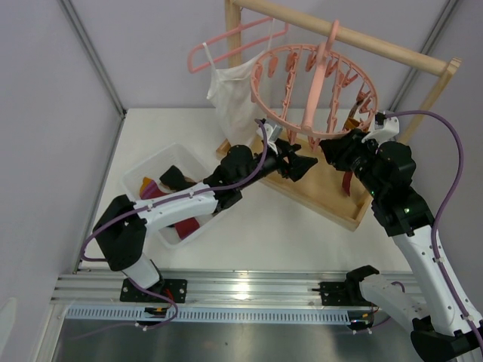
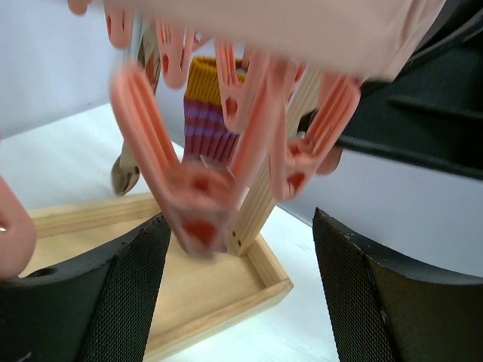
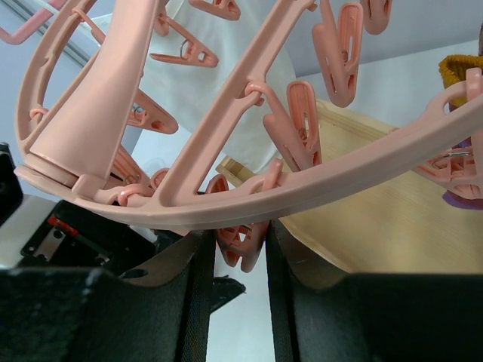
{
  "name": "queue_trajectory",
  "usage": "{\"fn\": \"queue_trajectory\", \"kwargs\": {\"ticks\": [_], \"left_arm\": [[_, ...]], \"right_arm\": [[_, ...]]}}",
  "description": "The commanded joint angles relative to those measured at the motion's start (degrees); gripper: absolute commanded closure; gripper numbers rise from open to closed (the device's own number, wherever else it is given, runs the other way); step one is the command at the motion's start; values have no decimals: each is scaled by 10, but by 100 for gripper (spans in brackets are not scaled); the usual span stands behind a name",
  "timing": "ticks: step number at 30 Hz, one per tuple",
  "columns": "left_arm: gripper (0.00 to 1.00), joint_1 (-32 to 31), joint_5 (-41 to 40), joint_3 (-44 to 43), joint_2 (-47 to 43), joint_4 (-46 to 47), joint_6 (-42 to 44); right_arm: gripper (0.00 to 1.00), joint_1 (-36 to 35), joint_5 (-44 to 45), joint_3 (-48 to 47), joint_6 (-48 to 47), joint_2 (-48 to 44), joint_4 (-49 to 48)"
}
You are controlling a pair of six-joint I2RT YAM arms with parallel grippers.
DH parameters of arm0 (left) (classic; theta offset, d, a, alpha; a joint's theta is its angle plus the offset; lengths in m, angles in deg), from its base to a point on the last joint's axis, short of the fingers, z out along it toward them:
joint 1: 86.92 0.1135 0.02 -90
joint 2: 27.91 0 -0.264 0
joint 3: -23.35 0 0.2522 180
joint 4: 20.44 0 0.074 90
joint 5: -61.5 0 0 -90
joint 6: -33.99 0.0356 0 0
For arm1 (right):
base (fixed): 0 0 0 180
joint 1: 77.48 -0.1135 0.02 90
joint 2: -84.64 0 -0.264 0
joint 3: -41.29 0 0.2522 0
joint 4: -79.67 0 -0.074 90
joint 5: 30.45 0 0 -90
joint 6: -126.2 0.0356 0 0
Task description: Clip the socks to the hanger
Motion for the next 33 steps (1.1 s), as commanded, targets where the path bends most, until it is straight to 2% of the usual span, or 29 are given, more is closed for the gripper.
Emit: {"fn": "queue_trajectory", "kwargs": {"ticks": [1, 10, 24, 33], "left_arm": [[21, 4, -11, -35, -13, 15, -4], [21, 5, -24, -40, -11, 16, -23], [22, 17, -71, -62, -10, -22, -59], [22, 20, -71, -63, -14, -24, -60]], "right_arm": [[89, -1, 2, -22, -7, -3, -15], [85, -1, 2, -18, -4, -5, -15], [54, -1, 56, -26, -18, -3, -3], [50, 0, 80, -42, -36, 7, 0]]}}
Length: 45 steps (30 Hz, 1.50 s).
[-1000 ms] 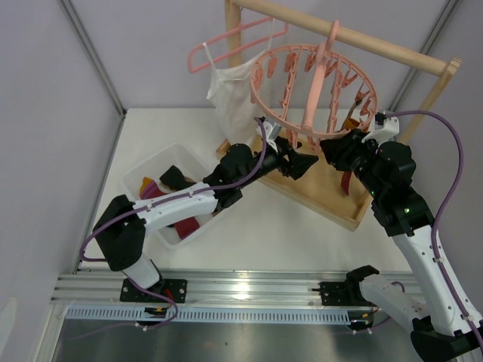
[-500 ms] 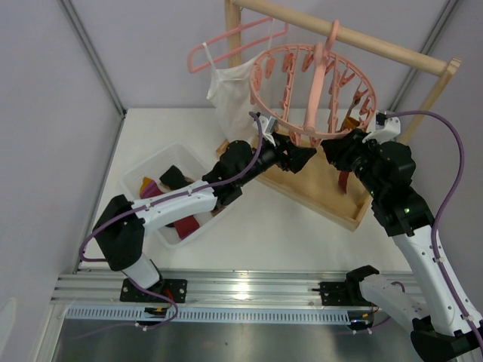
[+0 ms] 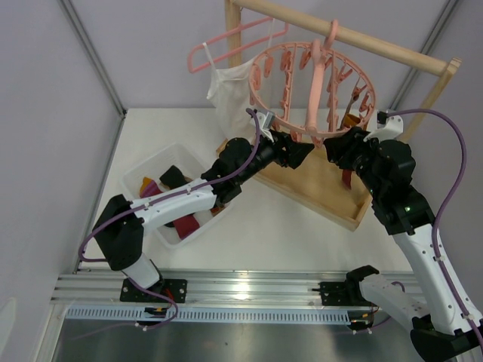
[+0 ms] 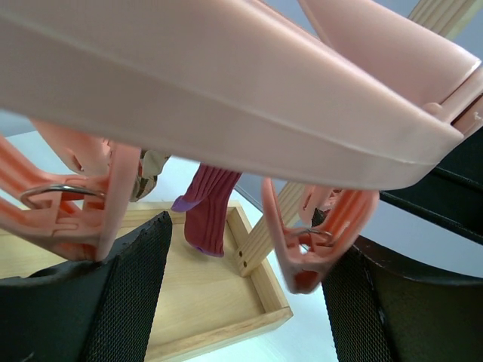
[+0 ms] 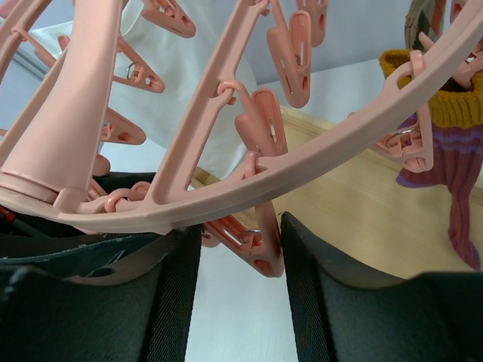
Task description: Clip the socks to the hanger
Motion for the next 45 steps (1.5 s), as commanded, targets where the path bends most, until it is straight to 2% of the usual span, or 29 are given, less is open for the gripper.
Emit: {"fn": "queue_trajectory", "kwargs": {"ticks": [1, 7, 8, 11, 23, 45], "left_arm": [[22, 5, -8, -23, -15, 8, -9], [22, 5, -7, -21, -17, 8, -7], [23, 5, -6, -21, -18, 8, -7], [23, 5, -5, -20, -17, 8, -6], [23, 9, -6, -19, -26, 4, -4], [23, 9, 6, -28, -28, -12, 1]], "right_arm": [[50, 0, 27, -39, -15, 6, -18], [47, 0, 37, -54, -32, 19, -13], [43, 0, 41, -54, -35, 22, -13], [39, -1, 48, -56, -46, 25, -11], [37, 0, 62, -61, -101, 31, -20], [40, -1, -32, -6, -205, 30, -109]]}}
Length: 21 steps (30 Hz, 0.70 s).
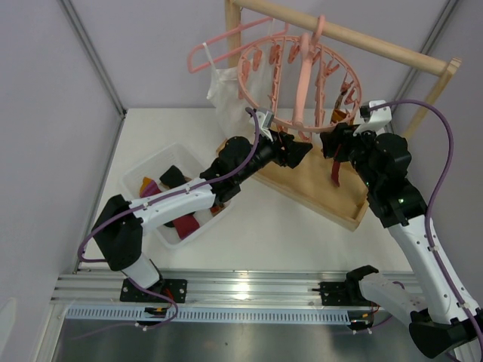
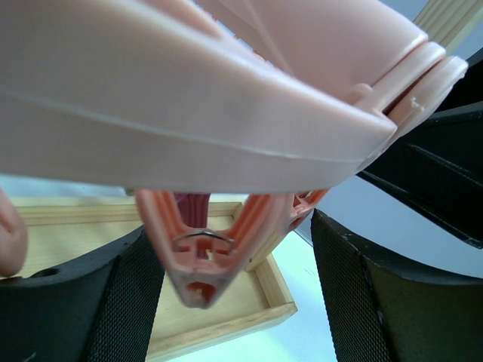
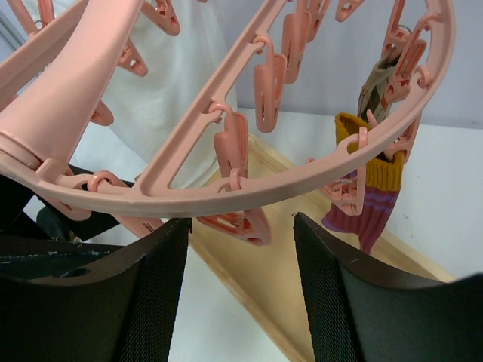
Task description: Clip the socks to the hanger
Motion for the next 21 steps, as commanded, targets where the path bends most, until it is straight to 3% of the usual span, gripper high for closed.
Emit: {"fn": "queue_trajectory", "kwargs": {"ticks": [1, 21], "left_arm": [[23, 4, 7, -28, -26, 8, -1], [27, 4, 17, -32, -26, 1, -2]], "right_arm": [[40, -1, -22, 2, -25, -4, -50], [42, 0, -52, 55, -49, -14, -99]]}}
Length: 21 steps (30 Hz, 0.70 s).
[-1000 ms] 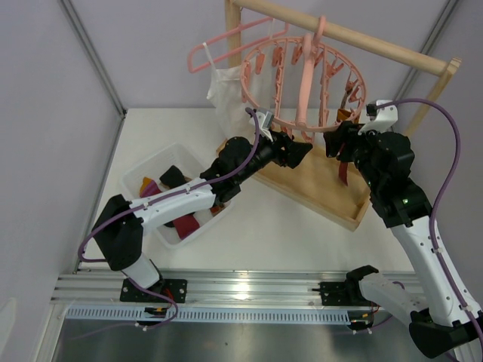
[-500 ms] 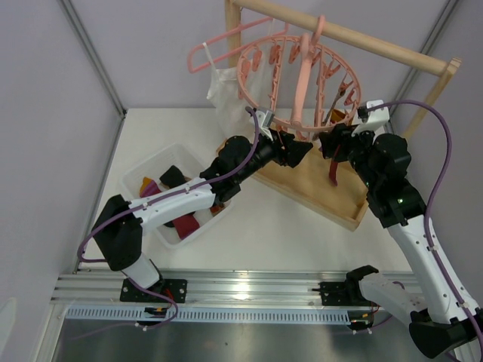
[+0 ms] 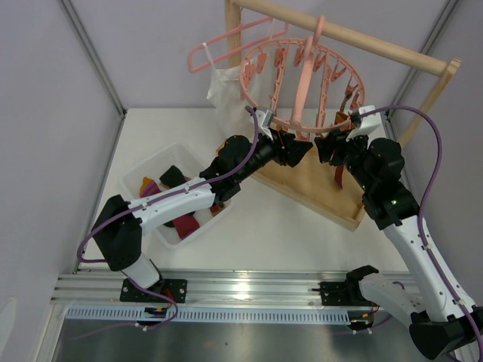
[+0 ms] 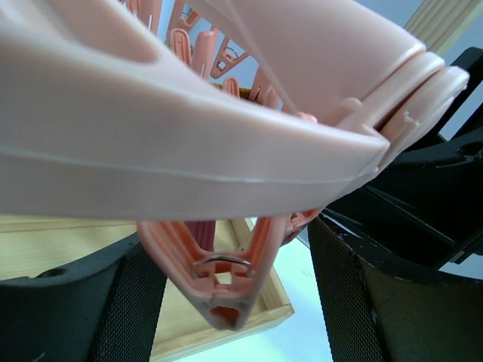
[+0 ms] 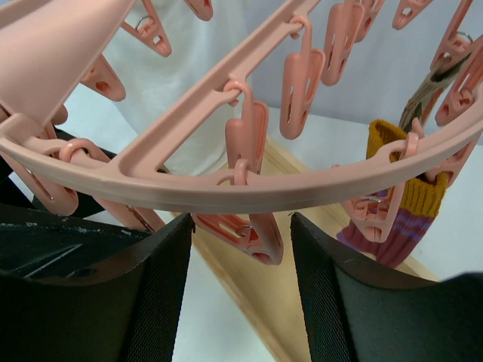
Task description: Clip the socks to the hanger
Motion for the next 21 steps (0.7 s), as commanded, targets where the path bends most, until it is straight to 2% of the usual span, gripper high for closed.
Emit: {"fn": "queue_trajectory", "kwargs": {"ticks": [1, 21], "left_arm": [[26, 4, 11, -25, -26, 5, -1], [26, 3, 20, -29, -25, 1, -5]], "right_arm": [[42, -1, -6, 1, -12, -8, -50], [41, -1, 6, 10, -15, 2, -79]]}}
